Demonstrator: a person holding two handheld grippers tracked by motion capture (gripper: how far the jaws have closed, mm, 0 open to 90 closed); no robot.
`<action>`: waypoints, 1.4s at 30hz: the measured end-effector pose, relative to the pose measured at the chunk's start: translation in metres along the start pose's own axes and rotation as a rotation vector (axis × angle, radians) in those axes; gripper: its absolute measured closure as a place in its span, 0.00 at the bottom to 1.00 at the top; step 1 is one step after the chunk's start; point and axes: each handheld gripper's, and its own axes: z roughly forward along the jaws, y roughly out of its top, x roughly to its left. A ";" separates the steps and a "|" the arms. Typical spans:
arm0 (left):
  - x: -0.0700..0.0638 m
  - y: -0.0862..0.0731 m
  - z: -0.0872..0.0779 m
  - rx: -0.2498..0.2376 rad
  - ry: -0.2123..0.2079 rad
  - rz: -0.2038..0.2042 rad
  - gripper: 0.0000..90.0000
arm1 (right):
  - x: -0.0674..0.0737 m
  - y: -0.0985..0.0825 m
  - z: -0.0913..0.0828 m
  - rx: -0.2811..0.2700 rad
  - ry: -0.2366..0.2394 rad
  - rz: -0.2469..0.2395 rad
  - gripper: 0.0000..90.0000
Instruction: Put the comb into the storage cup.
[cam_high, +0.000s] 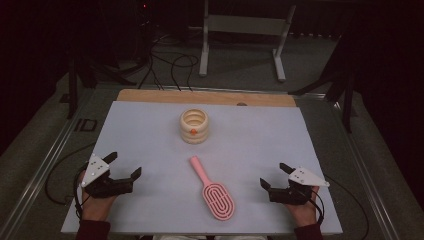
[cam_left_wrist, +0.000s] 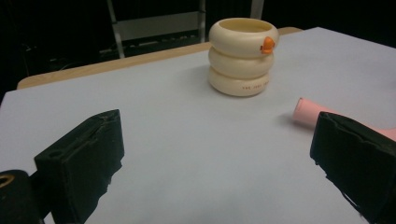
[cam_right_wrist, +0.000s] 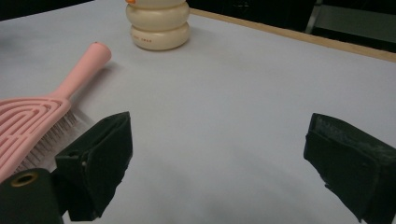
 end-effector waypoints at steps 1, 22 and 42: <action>-0.001 0.001 0.001 0.002 -0.003 0.002 0.04 | 0.000 0.000 0.000 -0.001 0.000 0.001 0.09; -0.017 0.007 0.024 0.030 -0.059 0.031 0.05 | 0.005 0.001 0.004 0.007 0.019 -0.006 0.09; -0.028 0.010 0.037 0.042 -0.087 0.036 0.05 | 0.010 0.002 0.007 0.011 0.037 -0.015 0.09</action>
